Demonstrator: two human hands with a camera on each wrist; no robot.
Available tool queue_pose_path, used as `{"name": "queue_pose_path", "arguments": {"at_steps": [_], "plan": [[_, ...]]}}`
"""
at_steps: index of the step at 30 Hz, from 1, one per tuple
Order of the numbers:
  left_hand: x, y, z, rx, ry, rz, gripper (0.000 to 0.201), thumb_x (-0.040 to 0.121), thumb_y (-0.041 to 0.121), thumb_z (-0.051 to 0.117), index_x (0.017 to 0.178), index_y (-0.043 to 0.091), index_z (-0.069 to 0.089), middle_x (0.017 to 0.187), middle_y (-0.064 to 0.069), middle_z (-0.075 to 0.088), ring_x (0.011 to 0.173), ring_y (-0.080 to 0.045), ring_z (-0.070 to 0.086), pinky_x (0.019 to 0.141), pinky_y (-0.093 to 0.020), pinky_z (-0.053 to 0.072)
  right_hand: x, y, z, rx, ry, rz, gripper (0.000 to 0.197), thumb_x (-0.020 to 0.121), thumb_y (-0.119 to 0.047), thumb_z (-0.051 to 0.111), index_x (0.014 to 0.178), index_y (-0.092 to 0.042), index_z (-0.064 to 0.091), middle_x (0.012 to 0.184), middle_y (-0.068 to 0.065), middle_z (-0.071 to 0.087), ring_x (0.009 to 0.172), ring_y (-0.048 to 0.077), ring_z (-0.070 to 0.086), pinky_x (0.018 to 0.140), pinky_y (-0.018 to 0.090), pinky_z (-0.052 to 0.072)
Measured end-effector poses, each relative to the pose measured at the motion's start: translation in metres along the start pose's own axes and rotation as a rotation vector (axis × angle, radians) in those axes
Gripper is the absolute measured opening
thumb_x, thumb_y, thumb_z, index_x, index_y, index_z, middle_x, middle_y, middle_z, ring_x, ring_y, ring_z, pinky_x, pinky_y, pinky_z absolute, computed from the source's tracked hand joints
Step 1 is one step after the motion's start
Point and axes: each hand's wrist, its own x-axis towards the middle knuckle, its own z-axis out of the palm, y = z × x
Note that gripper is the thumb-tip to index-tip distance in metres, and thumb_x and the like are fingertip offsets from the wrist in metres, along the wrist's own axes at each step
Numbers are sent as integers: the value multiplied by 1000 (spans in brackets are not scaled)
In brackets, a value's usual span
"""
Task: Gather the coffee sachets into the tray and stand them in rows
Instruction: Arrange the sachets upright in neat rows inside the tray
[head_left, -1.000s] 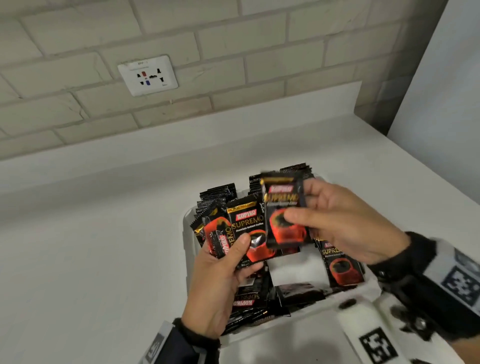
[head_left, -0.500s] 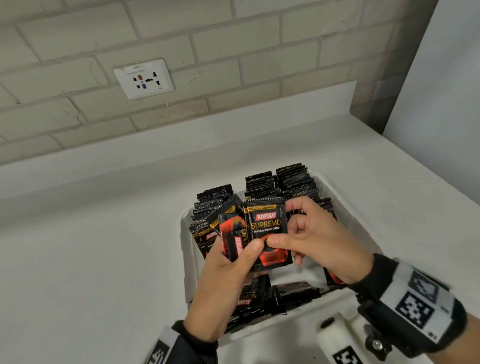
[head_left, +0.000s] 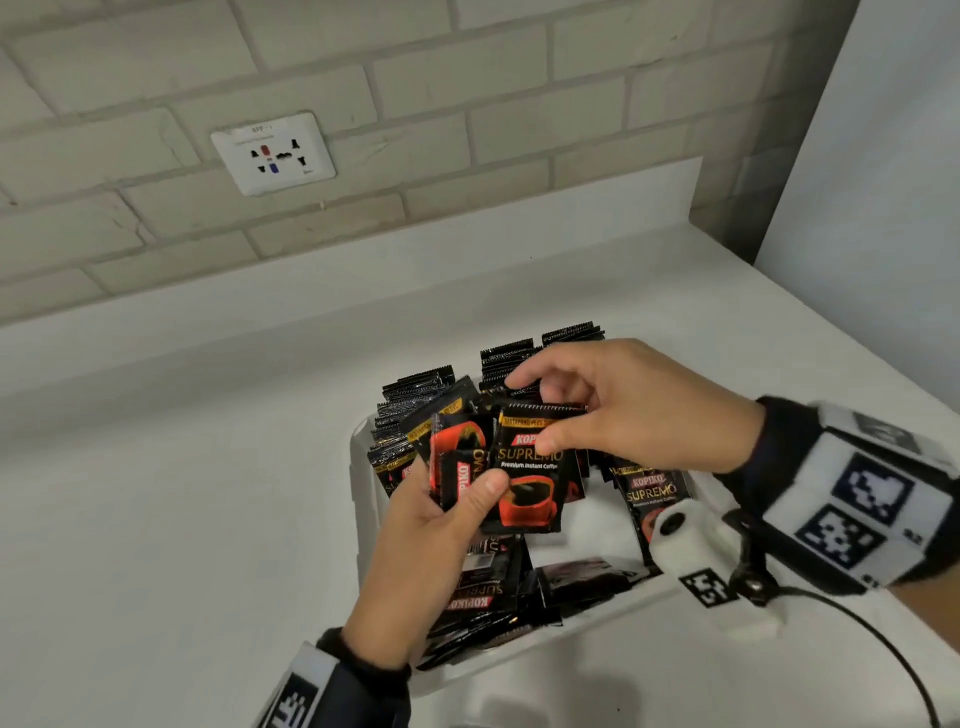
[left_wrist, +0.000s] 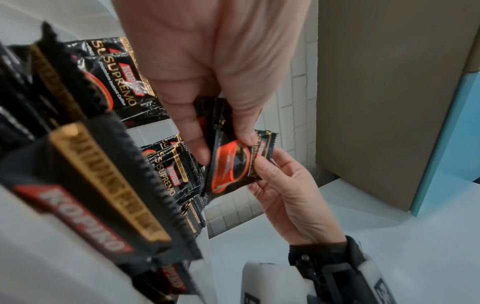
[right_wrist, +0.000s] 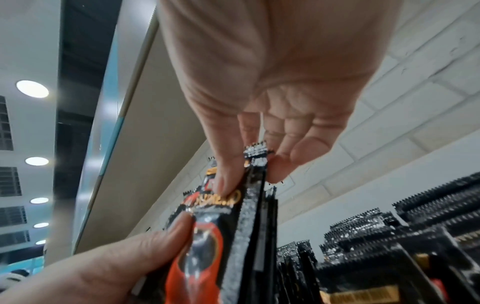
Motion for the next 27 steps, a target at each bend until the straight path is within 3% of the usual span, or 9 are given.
{"name": "queue_pose_path", "arguments": {"at_steps": [2,4,8,10,16,19,22,27], "plan": [[2,0,-4,-35,37,19,39,73,32,58,109,17,59,98,-1,73,90,-20,70,77,-34,56,4,-3,-5,5,-46,-2,28,75,-20,74,92,-37,60,87,-14,63,73,-2,57,73,16,46],[5,1,-11,-94,109,52,40,73,31,58,109,14,60,99,-4,73,89,-21,70,67,-28,57,7,-5,-12,28,-89,7,21,75,-18,74,85,-32,61,88,-8,67,71,1,60,72,17,49],[7,14,-35,-216,250,146,27,68,35,65,93,23,68,95,0,73,87,-14,70,61,-19,55,14,-7,-27,38,-12,27,16,77,-17,72,81,-28,60,82,-8,67,74,13,65,77,28,51],[6,23,-48,-248,305,205,23,67,38,65,87,27,71,93,4,74,86,-10,69,62,-18,55,19,-12,-28,14,-15,15,13,79,-17,70,84,-24,60,81,-10,66,74,11,64,73,24,49],[2,35,-73,-301,445,298,13,87,21,47,94,25,58,83,14,72,80,-2,68,63,-18,56,48,-36,18,-323,-204,-128,14,84,-19,65,96,-22,58,86,-10,53,80,9,51,64,15,38],[-2,35,-75,-291,446,286,14,84,23,49,93,24,59,83,12,72,80,-4,68,62,-18,56,65,-39,49,-469,-294,-188,16,88,-16,59,104,-16,58,91,-5,53,83,12,50,71,24,42],[-6,31,-76,-290,434,254,20,77,26,53,96,22,60,85,10,73,81,-5,68,61,-18,56,78,-39,72,-578,-359,-204,26,89,-9,54,114,-10,56,107,7,58,95,24,57,78,32,48],[-7,27,-77,-297,429,209,24,73,29,56,95,22,62,85,9,73,79,-5,69,61,-19,56,85,-33,91,-722,-414,-238,24,89,-9,51,113,-10,54,111,10,57,94,25,58,67,29,44]]}}
